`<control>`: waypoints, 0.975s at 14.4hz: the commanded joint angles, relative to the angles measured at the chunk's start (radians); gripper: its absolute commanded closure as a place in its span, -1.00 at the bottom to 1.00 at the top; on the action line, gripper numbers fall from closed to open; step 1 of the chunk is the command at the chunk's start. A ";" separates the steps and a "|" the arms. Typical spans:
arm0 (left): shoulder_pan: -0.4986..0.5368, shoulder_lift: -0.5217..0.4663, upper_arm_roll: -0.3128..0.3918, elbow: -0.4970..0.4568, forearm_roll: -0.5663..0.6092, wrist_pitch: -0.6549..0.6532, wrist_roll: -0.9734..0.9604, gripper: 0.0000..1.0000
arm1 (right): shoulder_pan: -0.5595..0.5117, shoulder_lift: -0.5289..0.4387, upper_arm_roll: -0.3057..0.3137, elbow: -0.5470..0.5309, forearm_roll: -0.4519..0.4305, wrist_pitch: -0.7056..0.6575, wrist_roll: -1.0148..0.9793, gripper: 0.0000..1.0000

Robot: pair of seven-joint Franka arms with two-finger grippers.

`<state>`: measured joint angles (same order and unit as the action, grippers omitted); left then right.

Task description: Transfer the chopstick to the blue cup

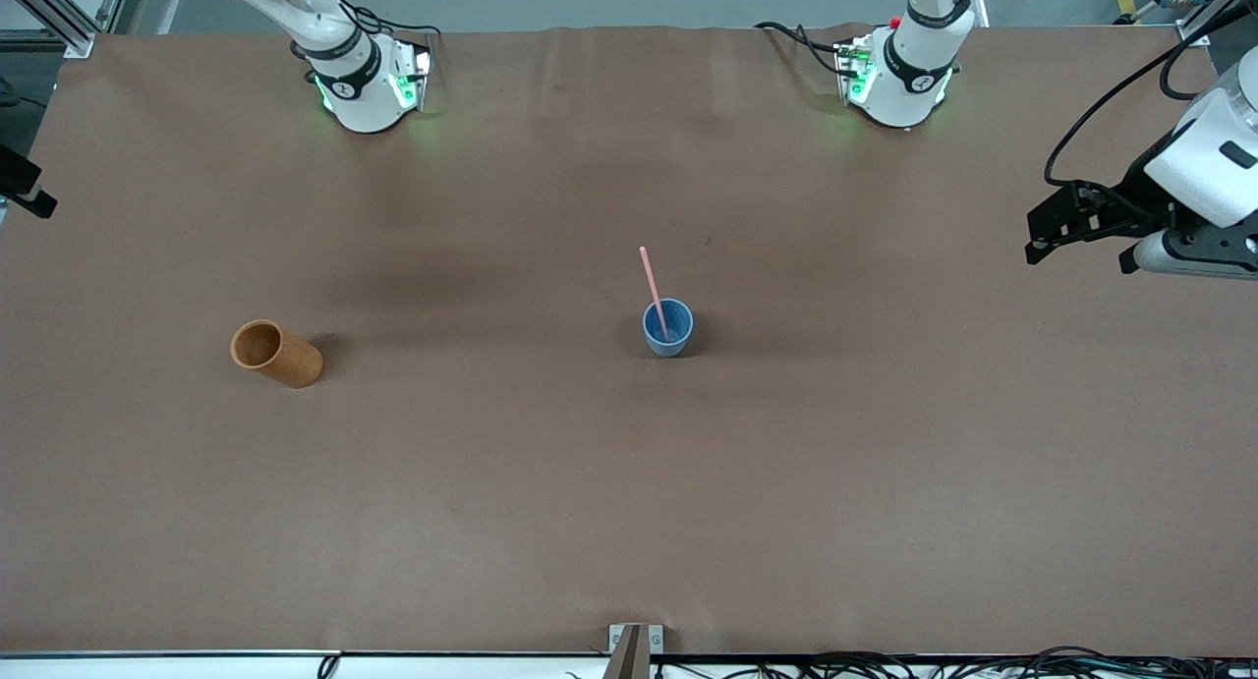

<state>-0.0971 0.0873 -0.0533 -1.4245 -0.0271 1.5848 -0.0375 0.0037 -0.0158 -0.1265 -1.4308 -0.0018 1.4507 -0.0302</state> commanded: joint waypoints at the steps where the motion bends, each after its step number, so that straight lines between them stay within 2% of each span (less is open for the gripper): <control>1: 0.008 -0.008 0.000 0.009 -0.014 -0.019 0.011 -1.00 | 0.006 0.028 0.008 0.007 0.005 -0.085 -0.029 -1.00; 4: 0.008 -0.008 0.000 0.009 -0.008 -0.020 0.011 -1.00 | 0.015 0.023 0.010 -0.008 0.005 -0.044 -0.036 -1.00; 8: 0.008 -0.008 0.000 0.009 -0.010 -0.020 0.013 -1.00 | 0.032 -0.052 0.008 -0.129 -0.007 0.052 -0.037 -1.00; 14: 0.008 -0.008 0.000 0.009 -0.014 -0.019 0.013 -1.00 | 0.029 -0.052 0.007 -0.145 -0.006 0.074 -0.042 -1.00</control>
<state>-0.0971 0.0873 -0.0517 -1.4245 -0.0271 1.5848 -0.0375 0.0289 -0.0319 -0.1201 -1.5252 -0.0010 1.5063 -0.0562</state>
